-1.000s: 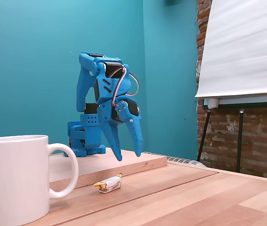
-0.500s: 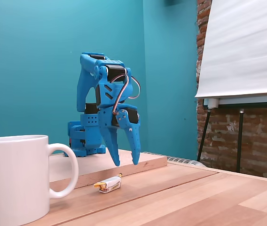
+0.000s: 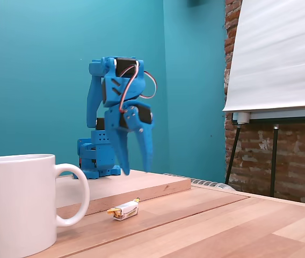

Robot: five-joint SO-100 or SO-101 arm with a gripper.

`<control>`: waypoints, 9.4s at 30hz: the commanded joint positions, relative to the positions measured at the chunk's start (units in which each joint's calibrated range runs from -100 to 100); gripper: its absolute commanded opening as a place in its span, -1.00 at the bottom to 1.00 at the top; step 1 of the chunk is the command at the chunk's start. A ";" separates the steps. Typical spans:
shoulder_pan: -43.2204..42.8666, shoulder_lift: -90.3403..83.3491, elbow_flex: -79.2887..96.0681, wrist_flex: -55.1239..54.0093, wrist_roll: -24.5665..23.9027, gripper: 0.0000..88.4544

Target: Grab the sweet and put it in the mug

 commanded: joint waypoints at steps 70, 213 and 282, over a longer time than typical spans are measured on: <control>4.79 8.19 -2.66 -0.81 4.00 -0.59; 0.07 8.70 -18.53 8.87 10.65 -1.00; 16.92 -12.55 -5.96 -10.08 10.65 -1.00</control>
